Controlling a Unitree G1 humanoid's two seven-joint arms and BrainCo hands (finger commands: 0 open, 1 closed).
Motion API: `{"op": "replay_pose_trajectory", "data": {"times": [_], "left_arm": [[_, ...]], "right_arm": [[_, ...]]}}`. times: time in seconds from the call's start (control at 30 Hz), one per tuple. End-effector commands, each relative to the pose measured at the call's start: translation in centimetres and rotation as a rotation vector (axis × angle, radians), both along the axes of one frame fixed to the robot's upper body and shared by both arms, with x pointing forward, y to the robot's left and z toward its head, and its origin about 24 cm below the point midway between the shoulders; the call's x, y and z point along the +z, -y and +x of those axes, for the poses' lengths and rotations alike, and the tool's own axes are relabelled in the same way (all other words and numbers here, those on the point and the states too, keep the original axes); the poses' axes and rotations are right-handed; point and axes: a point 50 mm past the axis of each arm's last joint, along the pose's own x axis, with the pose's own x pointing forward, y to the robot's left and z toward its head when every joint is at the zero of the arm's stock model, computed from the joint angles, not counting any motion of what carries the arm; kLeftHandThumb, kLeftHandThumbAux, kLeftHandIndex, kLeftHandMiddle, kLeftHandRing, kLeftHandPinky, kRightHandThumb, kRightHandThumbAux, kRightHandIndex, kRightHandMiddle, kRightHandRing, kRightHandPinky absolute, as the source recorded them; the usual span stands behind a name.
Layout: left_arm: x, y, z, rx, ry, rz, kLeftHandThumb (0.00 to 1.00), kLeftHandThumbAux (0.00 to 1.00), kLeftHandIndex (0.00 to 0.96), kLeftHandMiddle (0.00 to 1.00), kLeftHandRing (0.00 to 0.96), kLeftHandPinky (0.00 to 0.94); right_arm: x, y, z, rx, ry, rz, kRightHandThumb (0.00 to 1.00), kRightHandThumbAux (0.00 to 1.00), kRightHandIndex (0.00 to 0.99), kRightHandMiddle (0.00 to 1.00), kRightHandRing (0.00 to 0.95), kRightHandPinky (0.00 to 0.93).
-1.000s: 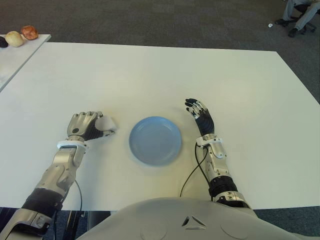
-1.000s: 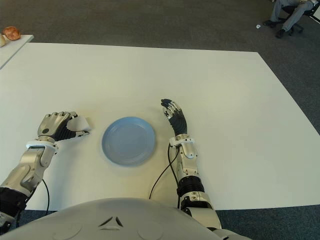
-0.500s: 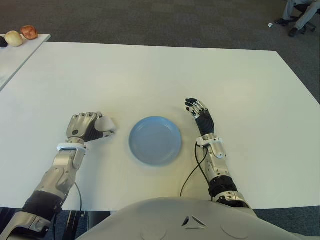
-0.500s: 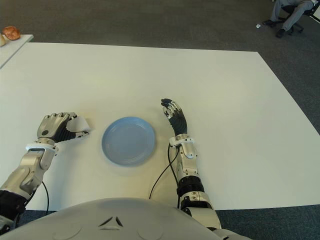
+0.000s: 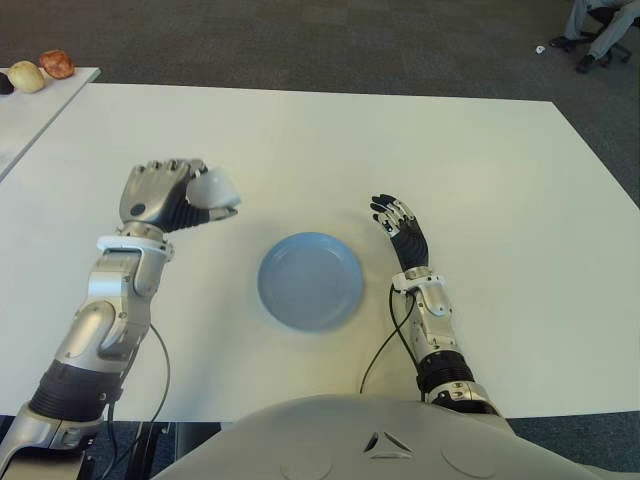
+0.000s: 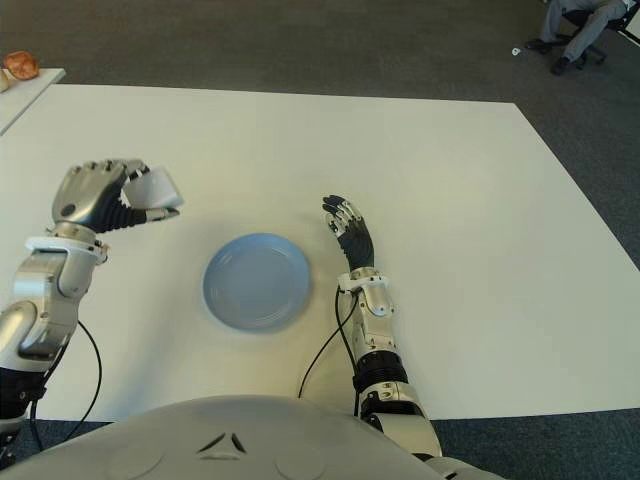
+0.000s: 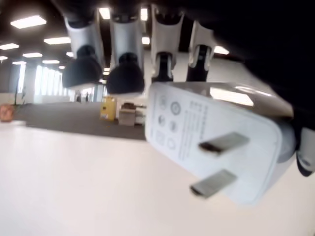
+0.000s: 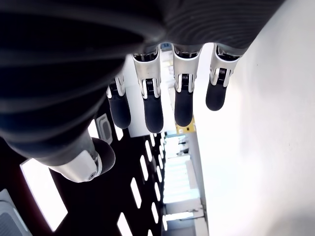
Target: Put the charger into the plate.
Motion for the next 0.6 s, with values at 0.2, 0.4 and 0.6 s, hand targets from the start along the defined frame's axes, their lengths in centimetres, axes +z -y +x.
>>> {"op": "replay_pose_trajectory", "data": {"times": [0.2,0.4,0.6], "left_arm": [[3.6,2.5,-0.9,-0.062,0.074,-0.074,0.855,0.666,0.403,0.544,0.858,0.845],[4.9,3.6,-0.8,-0.085,0.097,-0.096,0.855,0.666,0.404,0.543,0.862,0.851],[5.2,4.8,-0.5,-0.125,0.101,-0.105,0.856,0.666,0.405,0.544,0.864,0.853]], "right_arm": [[-3.2,0.2,-2.2,-0.016,-0.172,0.016,0.017,0.635,0.204,0.239,0.182,0.159],[-3.3,0.2,-2.2,-0.013,-0.178,0.023,0.021,0.630,0.200,0.237,0.182,0.158],[-3.3,0.1,-2.0,-0.012,-0.171,0.023,0.021,0.628,0.201,0.238,0.182,0.157]]}}
